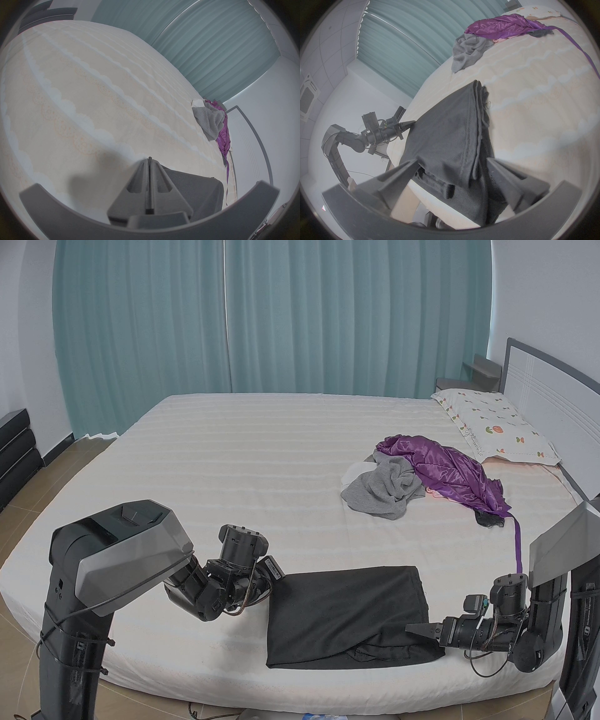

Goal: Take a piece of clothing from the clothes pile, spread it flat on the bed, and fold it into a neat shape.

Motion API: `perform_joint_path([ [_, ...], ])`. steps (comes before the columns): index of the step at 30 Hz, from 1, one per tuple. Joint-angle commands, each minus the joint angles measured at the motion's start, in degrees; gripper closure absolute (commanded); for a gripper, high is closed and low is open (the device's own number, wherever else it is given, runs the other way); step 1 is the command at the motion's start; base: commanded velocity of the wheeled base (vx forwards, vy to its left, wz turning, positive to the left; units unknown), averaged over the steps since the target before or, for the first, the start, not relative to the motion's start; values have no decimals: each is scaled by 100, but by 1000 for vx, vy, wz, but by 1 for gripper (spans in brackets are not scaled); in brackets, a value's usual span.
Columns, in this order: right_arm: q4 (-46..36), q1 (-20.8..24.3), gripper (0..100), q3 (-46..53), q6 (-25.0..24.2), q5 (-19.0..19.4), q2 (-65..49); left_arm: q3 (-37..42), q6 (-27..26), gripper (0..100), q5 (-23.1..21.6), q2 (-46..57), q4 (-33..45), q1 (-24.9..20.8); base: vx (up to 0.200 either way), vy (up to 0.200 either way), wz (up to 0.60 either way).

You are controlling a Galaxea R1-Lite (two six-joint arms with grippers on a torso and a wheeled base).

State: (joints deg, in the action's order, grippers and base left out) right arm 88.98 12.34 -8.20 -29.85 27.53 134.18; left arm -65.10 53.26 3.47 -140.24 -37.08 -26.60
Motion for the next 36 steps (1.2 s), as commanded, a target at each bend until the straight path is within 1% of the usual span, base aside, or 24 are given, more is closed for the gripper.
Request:
perform_joint_path([
  [1,76,14,100,65,94,-37,47,-3,0,100,4,6,-1,-3,0,0,0],
  [10,76,-91,100,486,612,-46,-138,-12,0,100,4,-12,-1,-3,0,0,0],
  [15,76,-241,100,601,753,-28,-270,-29,0,100,4,-12,-1,6,0,0,0],
  [19,76,-416,100,697,964,16,-322,-47,0,100,4,-12,8,6,0,0,0],
  [26,76,-408,100,803,1034,42,-305,-47,0,100,4,-12,8,6,0,0,0],
  [27,67,-408,100,820,1316,42,-199,-47,0,100,4,-12,8,6,0,0,0],
  [30,67,-443,100,820,1342,42,-147,-56,0,100,4,-12,8,6,0,0,0],
  [31,67,-443,0,820,1342,42,-147,-56,0,100,4,-12,8,6,0,0,0],
  [36,76,-487,0,566,1228,86,-252,-56,0,100,-5,-3,8,6,0,0,0],
])
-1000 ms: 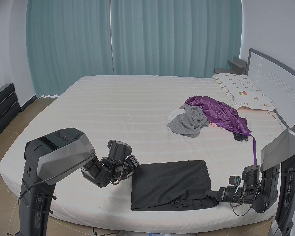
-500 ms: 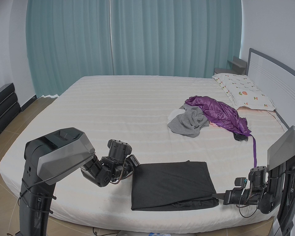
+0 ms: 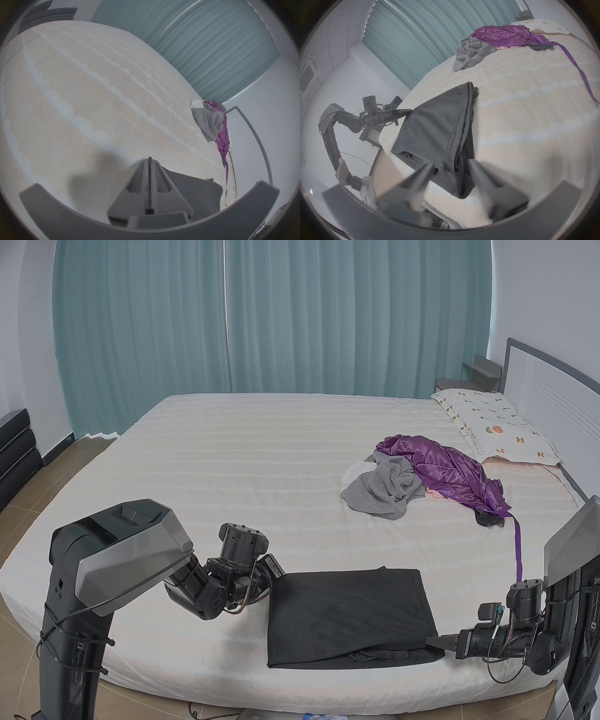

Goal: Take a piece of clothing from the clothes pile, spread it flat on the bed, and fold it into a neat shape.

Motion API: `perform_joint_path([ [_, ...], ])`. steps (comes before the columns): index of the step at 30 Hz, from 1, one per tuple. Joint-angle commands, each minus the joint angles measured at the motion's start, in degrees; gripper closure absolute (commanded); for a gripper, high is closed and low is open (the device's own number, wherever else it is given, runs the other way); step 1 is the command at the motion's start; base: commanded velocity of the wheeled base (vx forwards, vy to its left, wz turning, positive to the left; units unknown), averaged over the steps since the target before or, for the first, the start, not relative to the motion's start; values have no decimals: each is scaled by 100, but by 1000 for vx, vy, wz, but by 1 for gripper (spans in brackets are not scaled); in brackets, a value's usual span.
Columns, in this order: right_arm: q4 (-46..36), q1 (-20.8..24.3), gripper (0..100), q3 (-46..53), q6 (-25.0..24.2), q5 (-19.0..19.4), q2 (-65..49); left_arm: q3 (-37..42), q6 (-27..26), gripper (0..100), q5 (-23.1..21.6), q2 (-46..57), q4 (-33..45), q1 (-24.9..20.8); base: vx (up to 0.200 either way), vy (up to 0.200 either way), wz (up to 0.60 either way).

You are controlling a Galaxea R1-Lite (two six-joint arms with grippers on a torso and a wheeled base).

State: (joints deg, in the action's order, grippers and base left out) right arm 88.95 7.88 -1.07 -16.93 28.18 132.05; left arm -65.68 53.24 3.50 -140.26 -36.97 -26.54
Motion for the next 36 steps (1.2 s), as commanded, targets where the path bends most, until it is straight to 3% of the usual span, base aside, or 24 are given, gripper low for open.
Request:
perform_joint_path([
  [1,78,-58,0,-306,-179,20,-56,3,3,100,-7,-1,-3,0,0,0,0],
  [4,78,-49,0,-561,-478,-24,-30,3,3,100,-7,-1,-3,0,0,0,0],
  [5,43,-5,0,-1009,-979,-103,23,12,3,100,-16,8,-3,0,0,0,0],
  [9,-124,4,0,-1897,-1717,-331,251,20,3,100,-16,8,-12,8,0,0,0],
  [14,-379,4,0,-2459,-1963,-551,471,29,11,100,-16,17,-12,8,0,0,0],
  [16,-704,4,0,-3136,-2315,-718,726,38,11,100,-16,17,-12,8,0,0,0],
  [23,-1346,144,0,-3927,-2517,-744,875,47,3,100,-16,17,-20,8,0,0,0],
  [30,-1442,170,0,-4173,-2517,-771,1007,47,3,100,-16,17,-20,8,0,0,0],
  [31,-1434,170,100,-4208,-2517,-788,1033,47,3,100,-16,17,-20,8,0,0,0],
  [36,-1434,179,100,-4217,-2508,-885,1060,47,11,100,-16,17,-12,8,0,0,0],
])
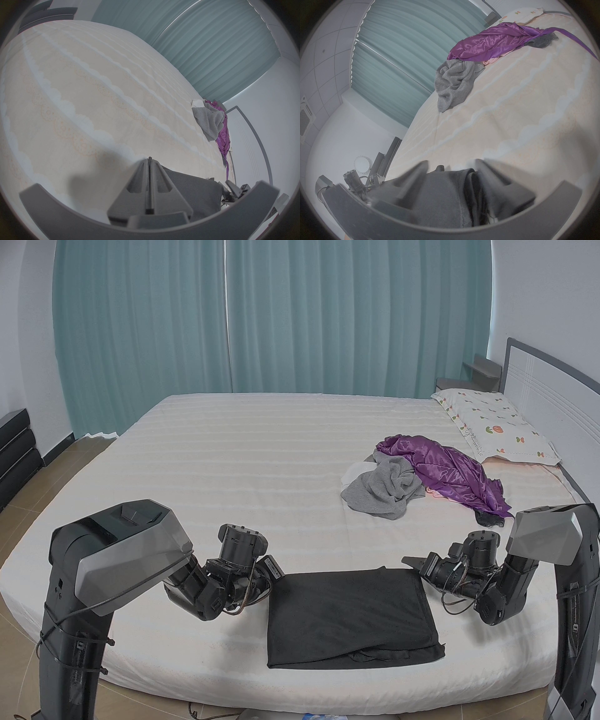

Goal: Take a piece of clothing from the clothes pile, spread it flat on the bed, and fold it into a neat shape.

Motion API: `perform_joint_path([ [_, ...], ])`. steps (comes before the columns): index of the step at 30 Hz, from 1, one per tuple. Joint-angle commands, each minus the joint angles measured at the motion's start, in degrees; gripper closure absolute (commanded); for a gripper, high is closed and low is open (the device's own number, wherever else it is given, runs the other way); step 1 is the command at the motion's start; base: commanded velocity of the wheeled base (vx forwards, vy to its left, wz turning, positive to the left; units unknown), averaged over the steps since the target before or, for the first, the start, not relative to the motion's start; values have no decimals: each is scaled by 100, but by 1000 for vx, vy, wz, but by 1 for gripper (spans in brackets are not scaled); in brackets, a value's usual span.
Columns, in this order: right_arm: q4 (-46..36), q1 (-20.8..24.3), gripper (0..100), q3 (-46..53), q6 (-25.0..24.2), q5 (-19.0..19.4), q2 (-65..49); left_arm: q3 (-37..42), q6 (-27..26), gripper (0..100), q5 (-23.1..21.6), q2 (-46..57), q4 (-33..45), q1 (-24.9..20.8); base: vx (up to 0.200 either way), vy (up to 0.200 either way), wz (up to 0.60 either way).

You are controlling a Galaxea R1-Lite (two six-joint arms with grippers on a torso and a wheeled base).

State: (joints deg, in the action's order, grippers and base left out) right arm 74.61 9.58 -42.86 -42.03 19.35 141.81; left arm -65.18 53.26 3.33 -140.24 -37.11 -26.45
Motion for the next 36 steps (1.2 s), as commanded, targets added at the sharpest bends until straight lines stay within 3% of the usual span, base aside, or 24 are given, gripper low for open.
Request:
perform_joint_path([
  [1,10,9,100,-38,2,-1,83,-3,0,100,1,14,2,0,0,0,0],
  [26,1,-194,100,-91,-24,-71,101,23,9,100,-8,32,-33,26,0,0,0],
  [27,1,-194,100,-91,-24,-71,101,23,18,0,-8,32,-33,17,0,0,0],
  [28,10,-176,0,-91,-24,-71,101,23,18,0,-16,32,-33,26,0,0,0],
  [34,124,-176,0,243,-182,-63,-224,76,97,0,-87,85,-42,53,0,0,0],
  [36,265,-176,0,762,-376,-19,-673,181,396,0,-289,304,-33,140,0,0,0],
])
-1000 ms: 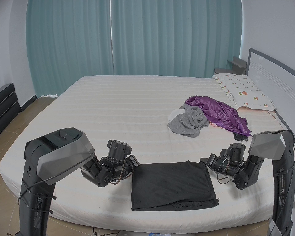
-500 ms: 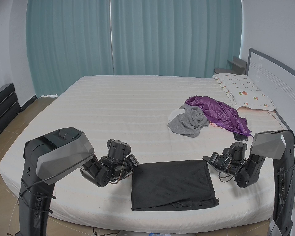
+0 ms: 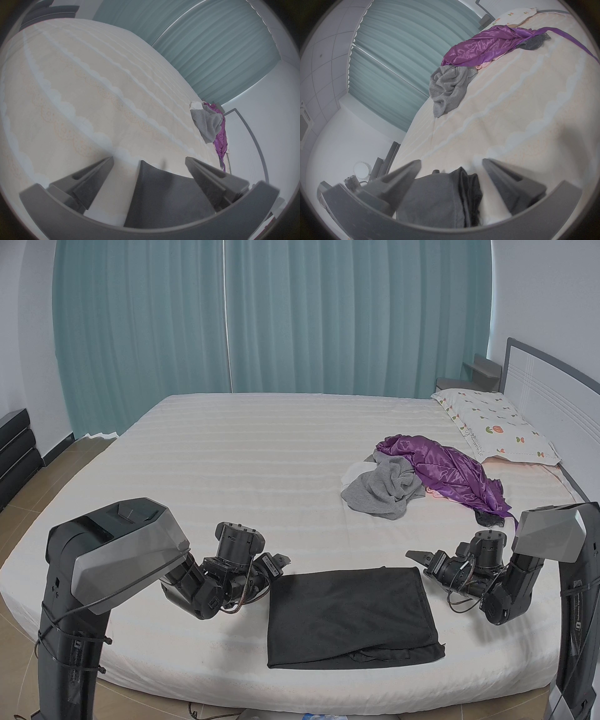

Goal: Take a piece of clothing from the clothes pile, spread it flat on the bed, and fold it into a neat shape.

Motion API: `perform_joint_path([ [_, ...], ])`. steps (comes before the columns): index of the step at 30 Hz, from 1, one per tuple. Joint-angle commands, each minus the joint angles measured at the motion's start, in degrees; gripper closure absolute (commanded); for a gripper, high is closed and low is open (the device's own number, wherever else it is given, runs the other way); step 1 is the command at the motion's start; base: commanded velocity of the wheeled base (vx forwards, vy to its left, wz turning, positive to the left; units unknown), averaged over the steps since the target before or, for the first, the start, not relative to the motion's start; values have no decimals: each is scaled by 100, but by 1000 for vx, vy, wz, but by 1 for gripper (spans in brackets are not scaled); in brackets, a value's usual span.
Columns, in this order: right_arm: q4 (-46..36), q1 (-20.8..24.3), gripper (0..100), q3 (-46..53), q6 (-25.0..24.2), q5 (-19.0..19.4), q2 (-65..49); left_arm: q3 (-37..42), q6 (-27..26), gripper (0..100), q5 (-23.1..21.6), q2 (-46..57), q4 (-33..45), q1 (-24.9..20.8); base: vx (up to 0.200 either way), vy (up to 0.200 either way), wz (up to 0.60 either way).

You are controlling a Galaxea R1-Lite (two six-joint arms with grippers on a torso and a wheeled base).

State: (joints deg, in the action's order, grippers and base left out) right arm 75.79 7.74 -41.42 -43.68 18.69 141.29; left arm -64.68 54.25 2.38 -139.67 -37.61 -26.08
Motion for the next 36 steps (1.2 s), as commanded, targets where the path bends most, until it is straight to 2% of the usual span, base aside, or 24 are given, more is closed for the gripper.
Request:
perform_joint_path([
  [1,226,-18,0,882,-238,74,-831,211,464,0,-299,379,8,147,0,0,0],
  [5,446,-36,0,1585,-229,170,-1270,553,763,0,-554,853,-1,366,0,0,0],
  [7,604,-18,0,2332,-211,364,-1631,1089,895,0,-985,1275,-1,533,0,0,0],
  [9,727,-18,0,2762,-150,522,-1851,1441,930,0,-1187,1398,-36,542,0,0,0],
  [12,850,-9,0,3140,-44,680,-1956,1687,938,0,-1213,1425,-150,560,0,0,0],
  [13,1043,17,0,3501,52,856,-1921,1898,974,0,-1205,1469,-326,560,0,0,0],
  [15,1245,52,0,3720,140,900,-1815,2153,1035,0,-1222,1530,-519,542,0,0,0],
  [20,1395,61,0,3879,378,917,-1543,2478,1070,0,-1205,1557,-1152,498,0,0,0],
  [36,1404,342,0,3712,580,882,-989,2478,1070,0,-1196,1486,-1223,560,0,0,0],
])
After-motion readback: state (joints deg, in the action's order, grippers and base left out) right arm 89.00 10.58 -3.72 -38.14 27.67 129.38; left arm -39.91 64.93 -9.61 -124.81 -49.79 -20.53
